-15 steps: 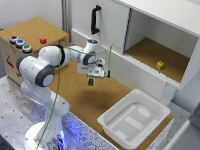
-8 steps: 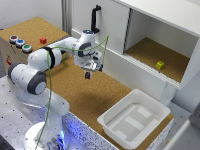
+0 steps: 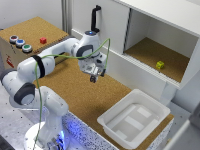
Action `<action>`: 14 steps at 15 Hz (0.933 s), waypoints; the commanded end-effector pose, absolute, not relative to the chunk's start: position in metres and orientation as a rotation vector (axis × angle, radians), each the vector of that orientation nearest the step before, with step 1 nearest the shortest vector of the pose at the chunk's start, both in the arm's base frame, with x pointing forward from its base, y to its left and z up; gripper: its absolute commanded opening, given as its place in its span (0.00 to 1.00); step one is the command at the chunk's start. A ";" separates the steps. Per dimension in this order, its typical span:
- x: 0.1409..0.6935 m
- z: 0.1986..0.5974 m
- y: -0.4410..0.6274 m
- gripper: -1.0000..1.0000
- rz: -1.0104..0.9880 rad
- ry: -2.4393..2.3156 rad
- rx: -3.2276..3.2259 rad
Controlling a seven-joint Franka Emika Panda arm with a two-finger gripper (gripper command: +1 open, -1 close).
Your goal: Go towards the white box and store the purple object
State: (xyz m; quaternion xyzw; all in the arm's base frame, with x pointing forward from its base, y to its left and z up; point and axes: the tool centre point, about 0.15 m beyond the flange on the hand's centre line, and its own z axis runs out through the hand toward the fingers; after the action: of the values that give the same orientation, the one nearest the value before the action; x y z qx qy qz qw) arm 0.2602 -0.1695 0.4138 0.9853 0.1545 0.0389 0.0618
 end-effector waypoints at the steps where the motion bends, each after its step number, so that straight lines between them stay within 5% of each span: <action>1: 0.254 0.389 -0.272 0.00 0.145 0.488 2.976; 14: 0.297 0.307 -0.444 0.00 0.063 0.031 3.126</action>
State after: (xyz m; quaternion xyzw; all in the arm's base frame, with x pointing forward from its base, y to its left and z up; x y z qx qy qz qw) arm 0.2489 -0.3797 0.3426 0.9949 0.0177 0.0515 0.0854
